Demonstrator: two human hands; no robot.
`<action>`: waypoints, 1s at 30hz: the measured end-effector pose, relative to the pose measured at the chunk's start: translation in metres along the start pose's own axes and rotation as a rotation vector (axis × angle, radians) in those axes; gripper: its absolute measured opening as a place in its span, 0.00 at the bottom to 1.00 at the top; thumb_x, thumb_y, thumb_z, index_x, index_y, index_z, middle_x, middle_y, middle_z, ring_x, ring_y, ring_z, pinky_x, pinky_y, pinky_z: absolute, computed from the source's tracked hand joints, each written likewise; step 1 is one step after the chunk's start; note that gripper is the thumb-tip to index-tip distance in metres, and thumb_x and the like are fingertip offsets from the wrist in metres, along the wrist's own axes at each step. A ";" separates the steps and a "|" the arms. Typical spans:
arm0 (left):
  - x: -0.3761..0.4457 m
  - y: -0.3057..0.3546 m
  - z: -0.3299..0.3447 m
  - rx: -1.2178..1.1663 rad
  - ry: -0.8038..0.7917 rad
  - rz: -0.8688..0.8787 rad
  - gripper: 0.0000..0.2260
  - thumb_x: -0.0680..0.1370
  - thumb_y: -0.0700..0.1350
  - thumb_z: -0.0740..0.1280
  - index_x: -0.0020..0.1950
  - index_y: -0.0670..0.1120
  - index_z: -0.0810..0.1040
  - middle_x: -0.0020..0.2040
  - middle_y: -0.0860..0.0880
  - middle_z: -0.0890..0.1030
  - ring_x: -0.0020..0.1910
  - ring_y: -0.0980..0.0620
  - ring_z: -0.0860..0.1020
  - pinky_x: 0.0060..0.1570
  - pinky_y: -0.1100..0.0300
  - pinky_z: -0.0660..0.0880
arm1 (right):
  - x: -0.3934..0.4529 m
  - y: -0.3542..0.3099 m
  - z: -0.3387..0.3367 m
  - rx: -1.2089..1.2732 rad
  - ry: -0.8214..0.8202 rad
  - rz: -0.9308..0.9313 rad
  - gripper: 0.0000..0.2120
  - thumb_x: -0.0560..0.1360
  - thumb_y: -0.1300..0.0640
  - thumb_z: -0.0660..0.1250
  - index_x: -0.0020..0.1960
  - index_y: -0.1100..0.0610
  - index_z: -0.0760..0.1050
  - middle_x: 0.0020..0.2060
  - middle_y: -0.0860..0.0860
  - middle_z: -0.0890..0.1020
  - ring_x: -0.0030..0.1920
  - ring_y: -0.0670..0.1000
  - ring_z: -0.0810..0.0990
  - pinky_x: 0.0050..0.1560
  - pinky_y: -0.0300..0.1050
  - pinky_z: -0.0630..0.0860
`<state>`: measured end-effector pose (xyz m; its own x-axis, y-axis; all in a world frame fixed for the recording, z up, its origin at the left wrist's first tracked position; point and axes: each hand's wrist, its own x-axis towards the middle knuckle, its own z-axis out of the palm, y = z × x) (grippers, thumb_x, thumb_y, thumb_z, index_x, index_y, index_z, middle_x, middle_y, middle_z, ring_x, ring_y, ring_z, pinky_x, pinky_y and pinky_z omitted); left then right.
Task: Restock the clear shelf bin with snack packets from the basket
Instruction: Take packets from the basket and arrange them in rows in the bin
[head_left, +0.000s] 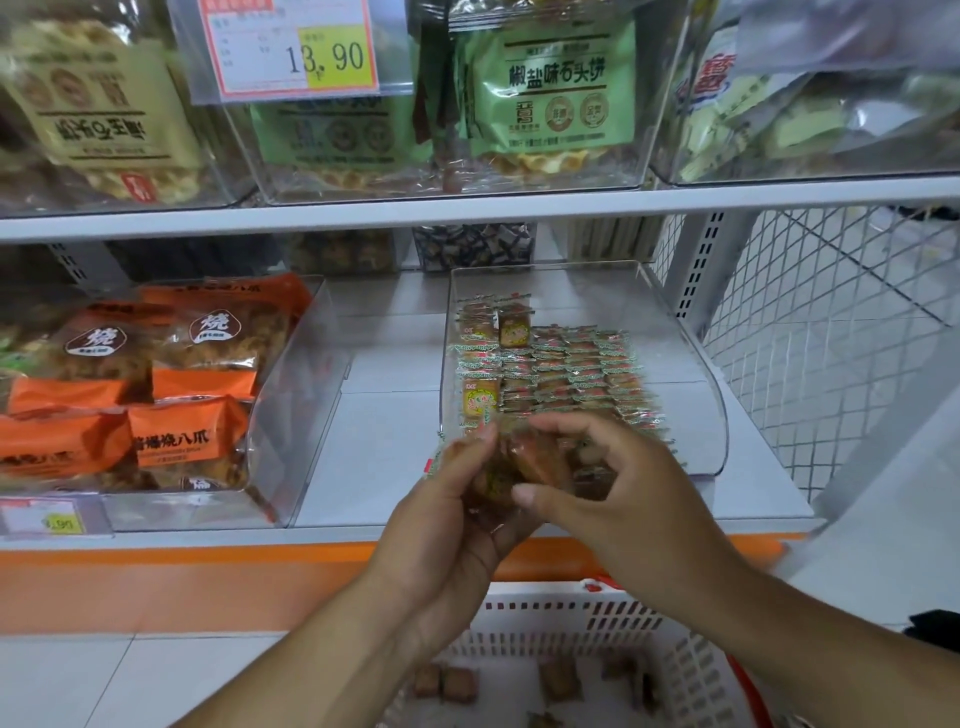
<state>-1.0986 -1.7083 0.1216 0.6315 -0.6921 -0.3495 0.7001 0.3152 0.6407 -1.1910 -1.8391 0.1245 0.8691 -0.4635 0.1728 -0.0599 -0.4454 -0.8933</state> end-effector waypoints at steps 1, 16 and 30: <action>0.000 0.002 -0.001 0.018 0.007 -0.001 0.11 0.75 0.47 0.72 0.52 0.43 0.86 0.54 0.38 0.85 0.49 0.44 0.86 0.43 0.53 0.85 | 0.002 0.001 -0.002 0.073 0.005 0.004 0.22 0.71 0.48 0.76 0.63 0.36 0.77 0.54 0.32 0.82 0.56 0.34 0.80 0.53 0.32 0.78; 0.000 0.011 -0.004 0.160 0.033 -0.075 0.22 0.71 0.52 0.73 0.63 0.46 0.84 0.52 0.42 0.85 0.40 0.49 0.83 0.31 0.58 0.82 | 0.015 0.000 -0.010 0.609 -0.014 0.148 0.16 0.76 0.68 0.70 0.58 0.52 0.82 0.51 0.51 0.87 0.54 0.50 0.85 0.47 0.38 0.81; 0.002 0.009 -0.006 0.195 -0.064 -0.042 0.19 0.71 0.52 0.73 0.60 0.45 0.85 0.56 0.42 0.85 0.47 0.50 0.85 0.39 0.60 0.82 | 0.011 -0.004 -0.012 0.644 -0.203 0.405 0.13 0.75 0.66 0.72 0.58 0.59 0.80 0.45 0.56 0.86 0.42 0.54 0.86 0.42 0.46 0.82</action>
<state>-1.0888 -1.7028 0.1225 0.5766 -0.7435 -0.3388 0.6434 0.1576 0.7491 -1.1876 -1.8517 0.1347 0.9169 -0.3181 -0.2411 -0.1487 0.2883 -0.9459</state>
